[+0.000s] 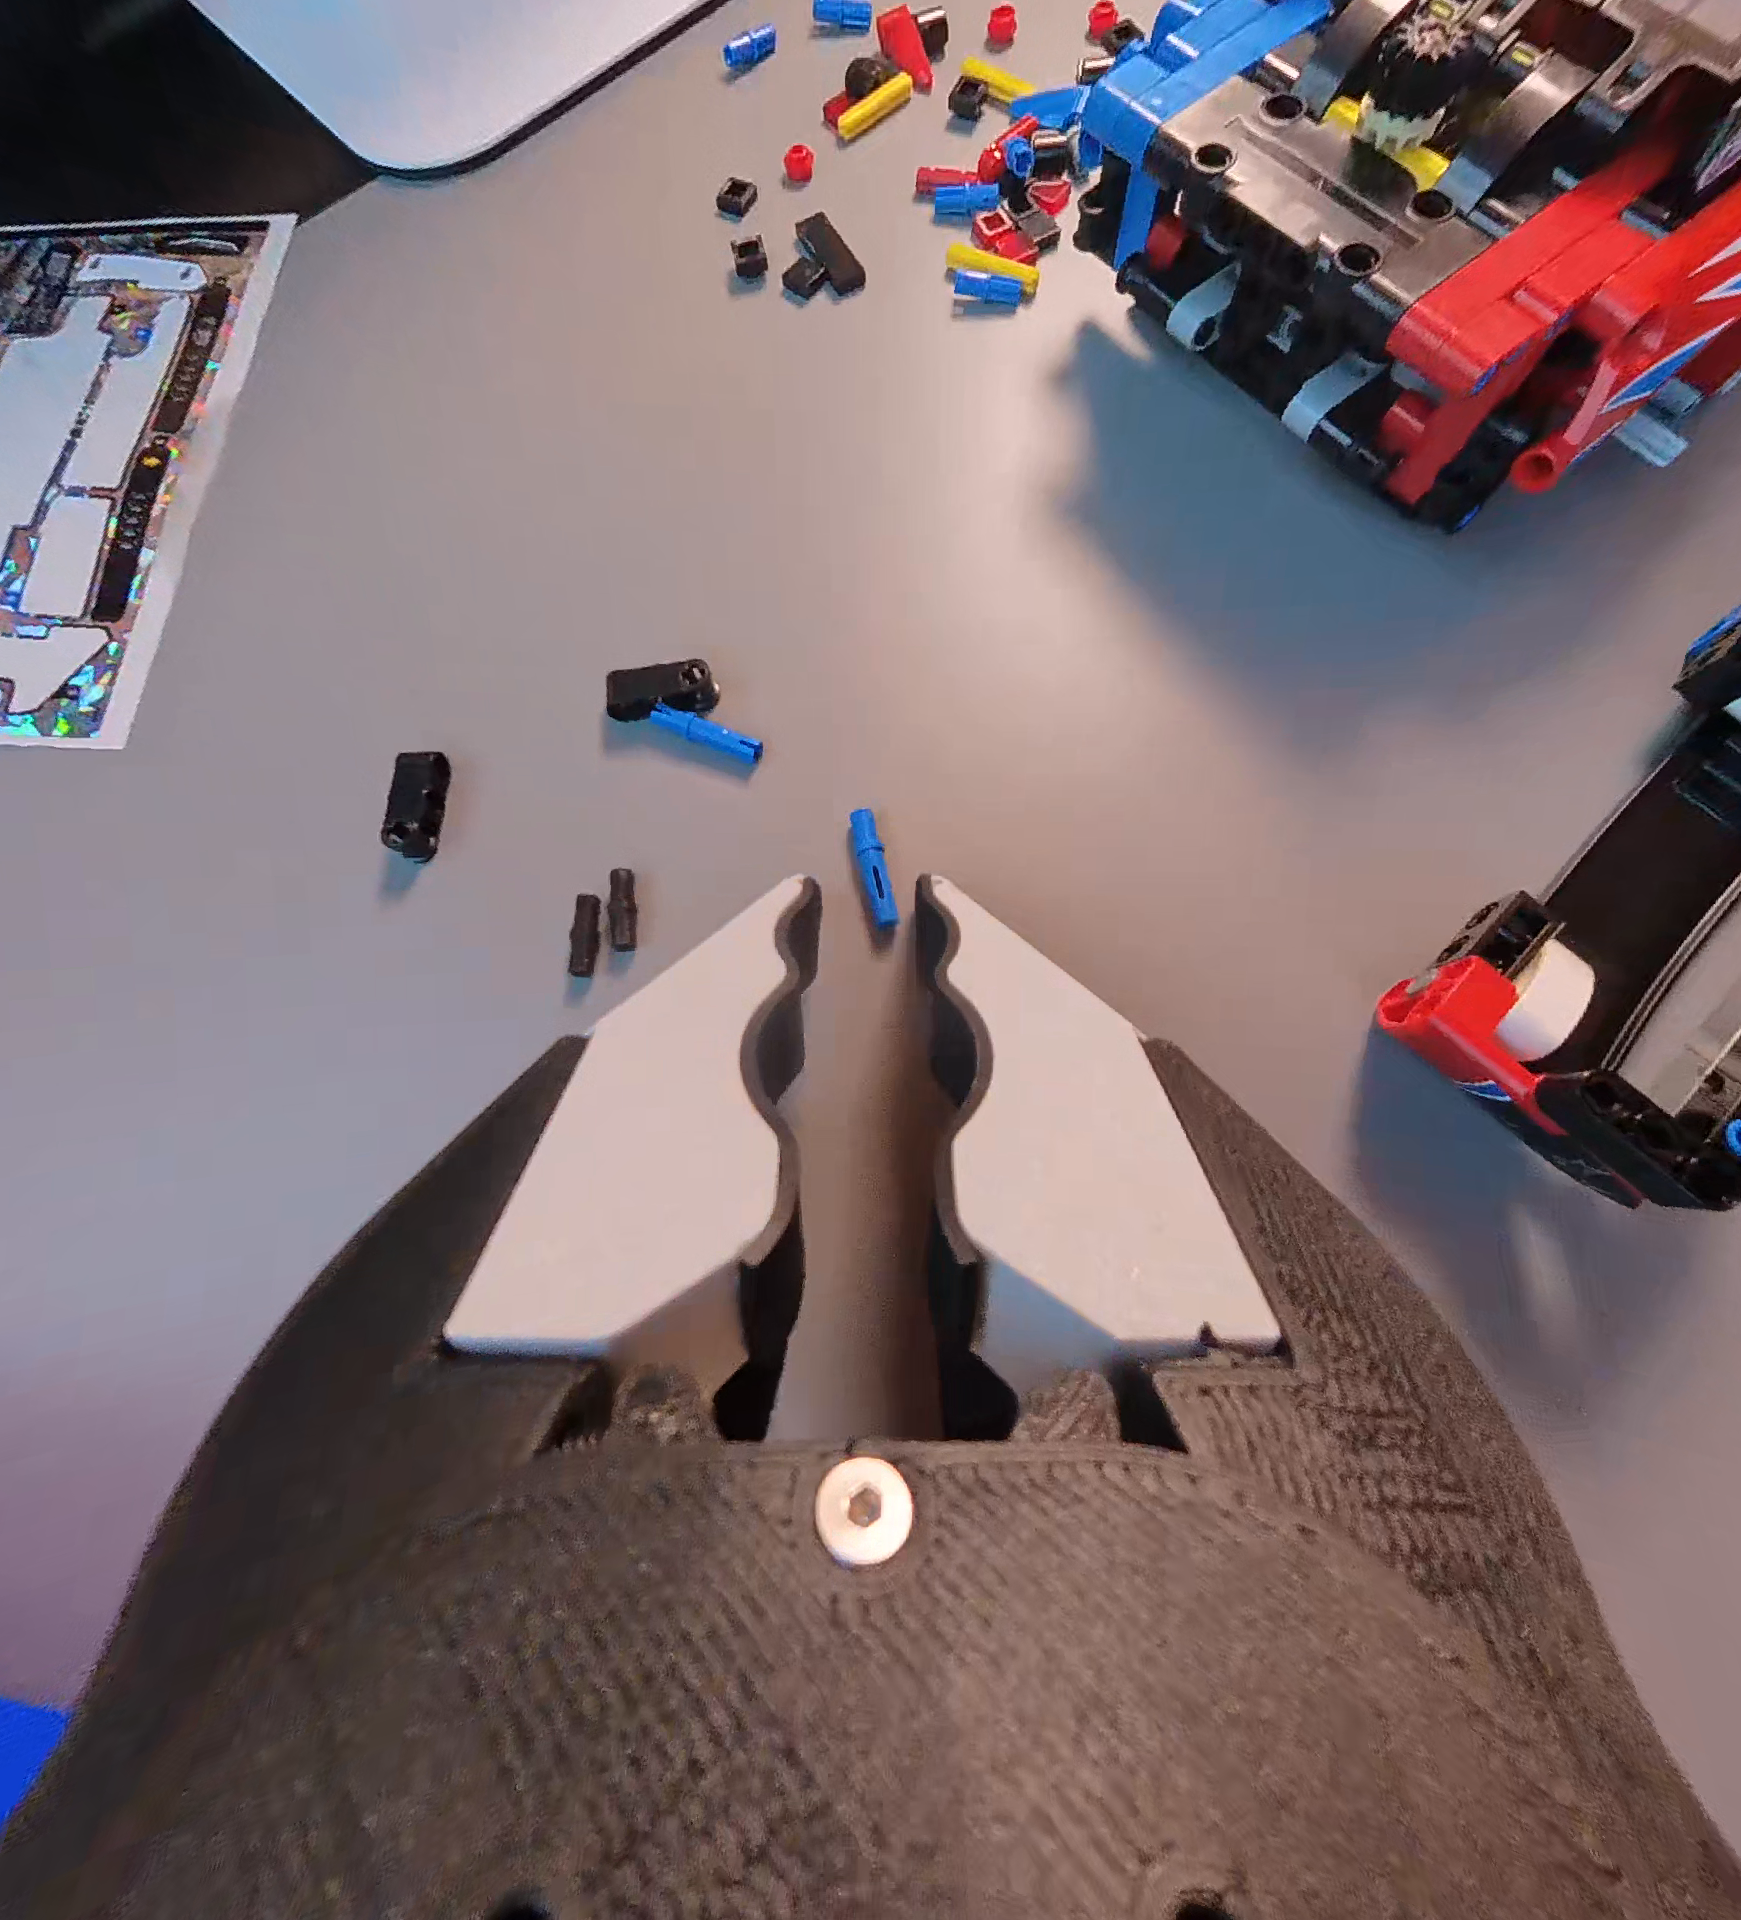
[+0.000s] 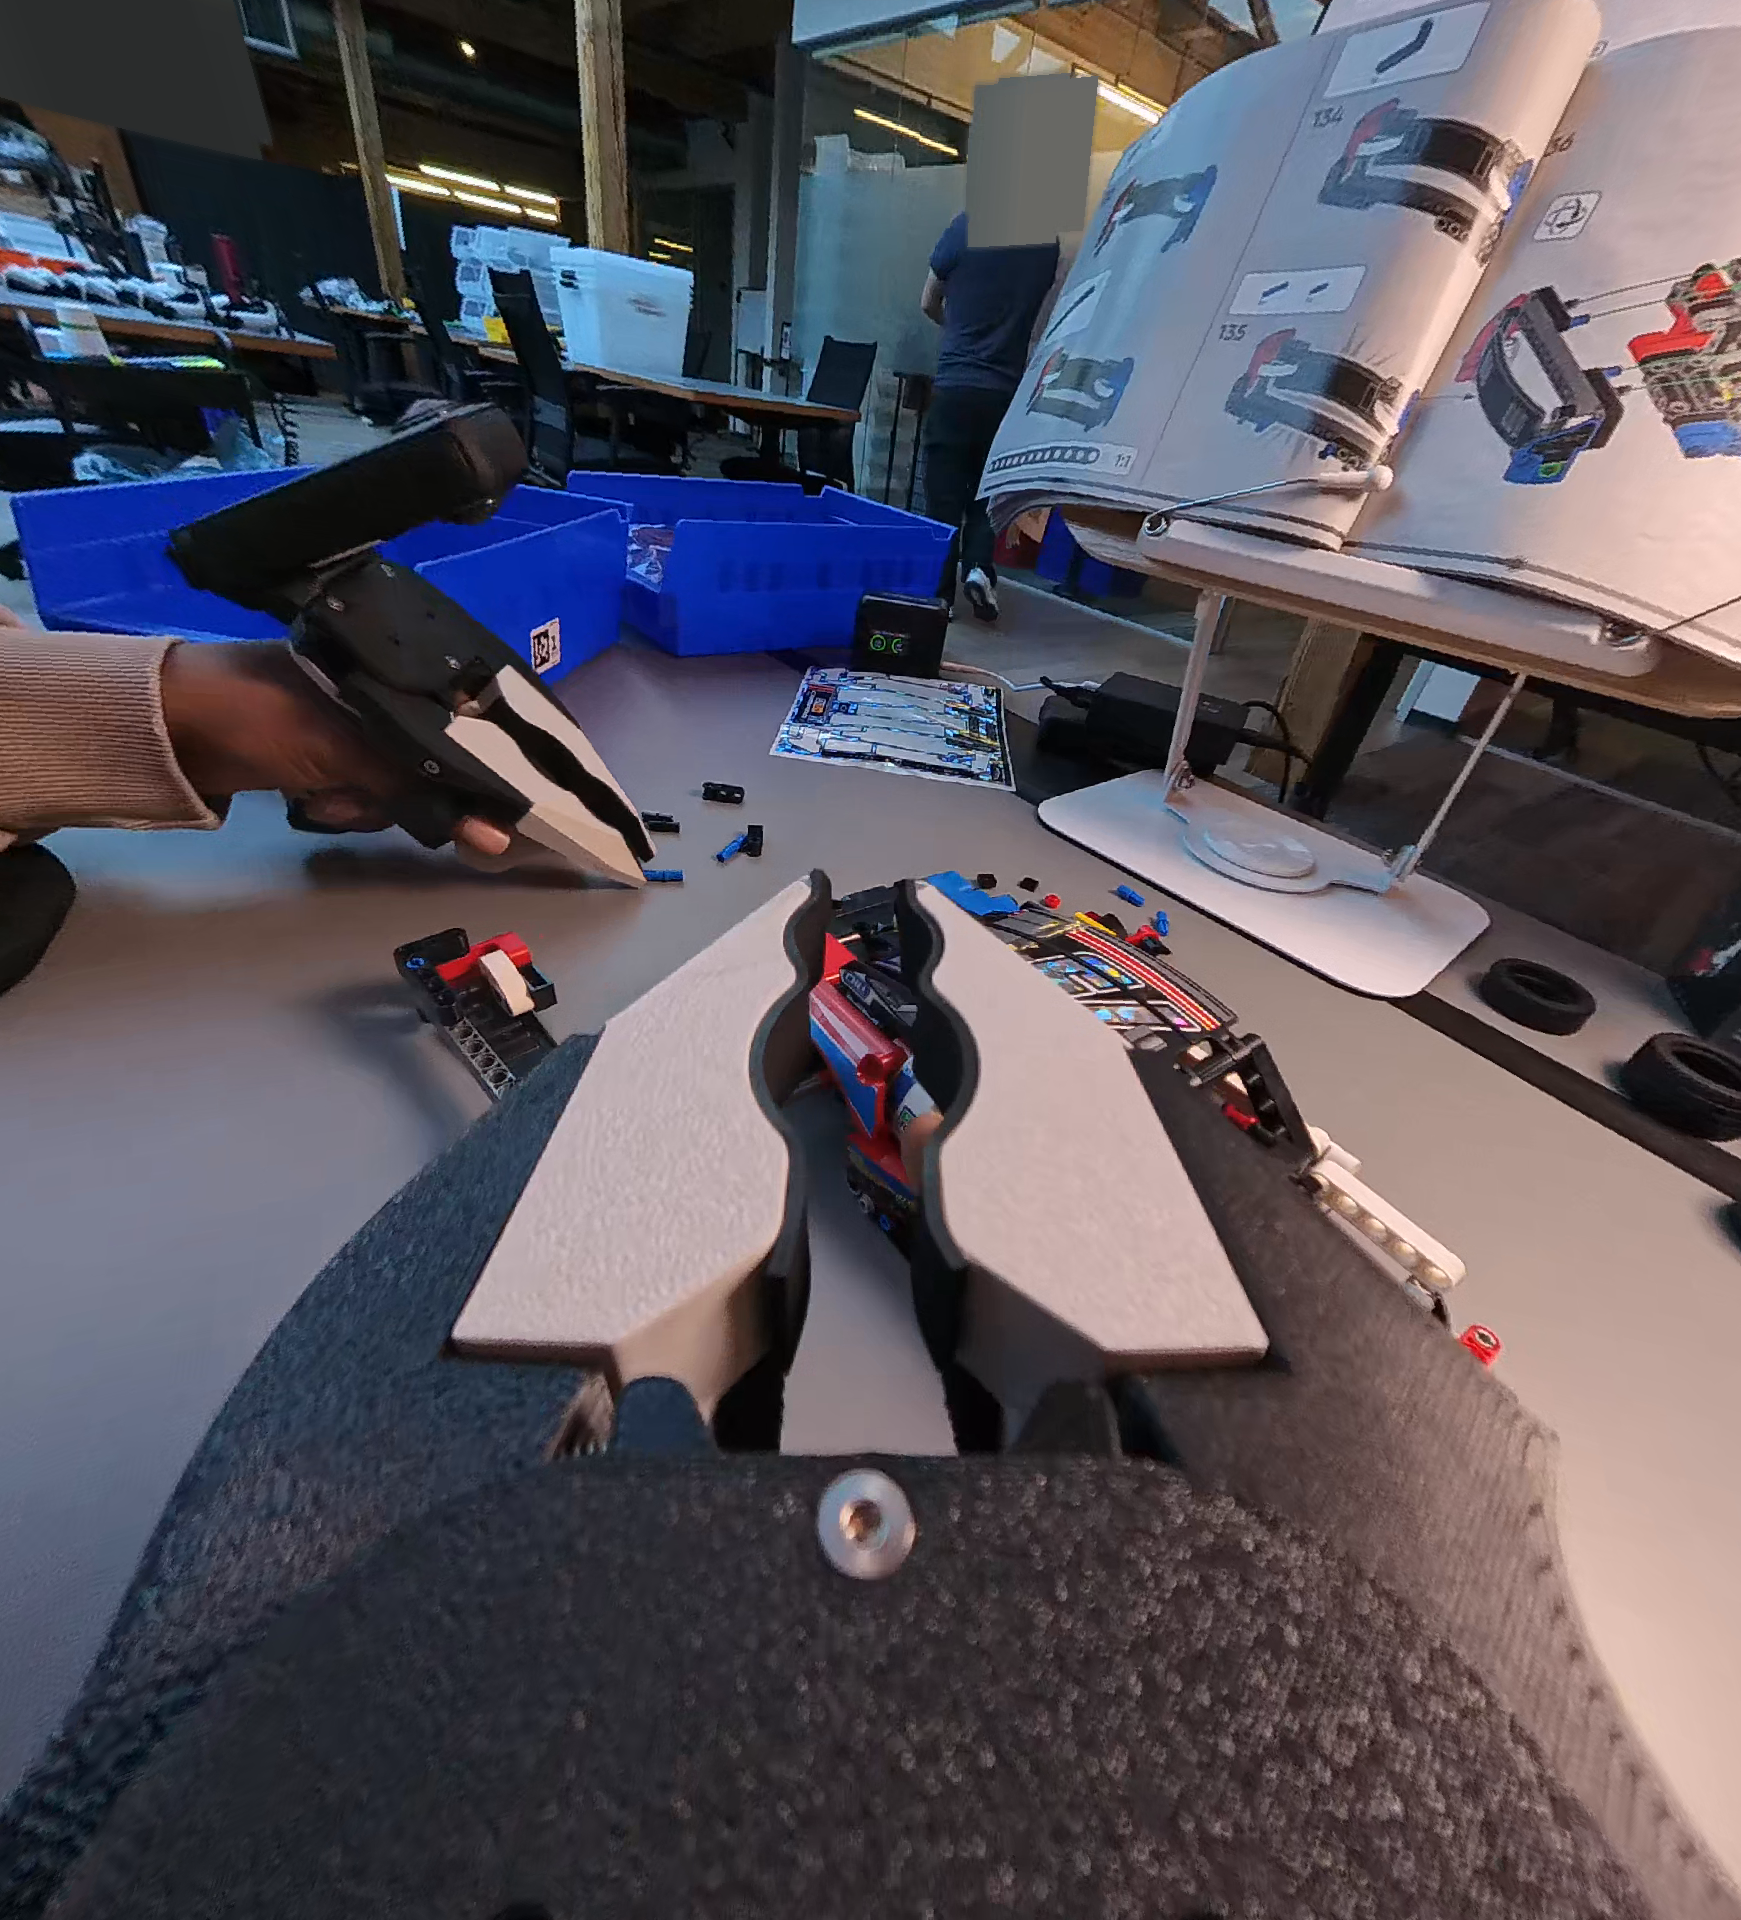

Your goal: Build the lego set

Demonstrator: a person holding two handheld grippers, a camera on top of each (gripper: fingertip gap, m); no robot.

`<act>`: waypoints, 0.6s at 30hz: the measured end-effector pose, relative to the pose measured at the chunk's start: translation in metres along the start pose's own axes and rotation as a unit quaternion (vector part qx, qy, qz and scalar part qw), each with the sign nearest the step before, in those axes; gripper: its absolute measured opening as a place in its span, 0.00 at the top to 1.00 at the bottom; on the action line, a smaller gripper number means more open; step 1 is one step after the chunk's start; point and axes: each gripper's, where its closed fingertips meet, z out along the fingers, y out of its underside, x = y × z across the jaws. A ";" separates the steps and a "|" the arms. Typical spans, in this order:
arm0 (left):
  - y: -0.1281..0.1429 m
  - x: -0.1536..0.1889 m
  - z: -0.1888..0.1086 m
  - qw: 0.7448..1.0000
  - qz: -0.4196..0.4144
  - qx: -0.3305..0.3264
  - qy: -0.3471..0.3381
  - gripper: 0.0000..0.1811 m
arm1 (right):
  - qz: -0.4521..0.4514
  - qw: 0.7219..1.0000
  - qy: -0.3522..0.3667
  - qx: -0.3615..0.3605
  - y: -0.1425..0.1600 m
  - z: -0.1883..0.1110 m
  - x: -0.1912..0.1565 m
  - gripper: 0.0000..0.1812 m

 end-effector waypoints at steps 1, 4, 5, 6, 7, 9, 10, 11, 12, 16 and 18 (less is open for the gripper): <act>0.001 -0.001 0.001 1.000 0.009 -0.008 -0.003 0.94 | -0.001 1.000 -0.003 -0.001 0.000 0.000 -0.001 0.94; 0.001 0.000 0.002 0.999 0.041 -0.024 0.003 0.99 | 0.004 1.000 -0.007 -0.007 0.003 0.000 -0.001 0.94; 0.001 0.001 0.002 0.998 0.051 -0.029 0.005 0.99 | 0.008 1.000 -0.007 -0.009 0.004 0.000 0.000 0.95; 0.000 0.003 0.001 0.997 0.064 -0.031 0.014 0.99 | 0.012 1.000 -0.007 -0.010 0.005 -0.001 0.001 0.95; -0.002 0.011 0.000 0.996 0.075 -0.025 0.038 0.99 | 0.016 1.000 -0.006 -0.008 0.004 -0.001 0.002 0.95; -0.011 0.036 -0.005 0.991 0.080 0.006 0.107 0.99 | 0.023 1.000 -0.007 -0.003 0.002 -0.002 0.003 0.95; -0.016 0.049 -0.008 0.987 0.088 0.015 0.136 0.99 | 0.026 1.000 -0.008 -0.001 0.002 -0.002 0.003 0.95; -0.019 0.058 -0.010 0.983 0.101 0.021 0.151 0.99 | 0.027 1.000 -0.008 0.000 0.001 -0.002 0.003 0.95; -0.021 0.065 -0.010 0.981 0.117 0.021 0.155 0.99 | 0.027 1.000 -0.009 0.000 0.002 -0.002 0.003 0.95; -0.019 0.078 -0.001 0.971 0.172 -0.006 0.165 0.99 | 0.018 1.000 -0.010 -0.007 0.005 0.000 0.000 0.95; -0.013 0.084 0.002 0.965 0.186 -0.022 0.186 0.99 | 0.008 1.000 -0.009 -0.009 0.005 0.000 -0.001 0.95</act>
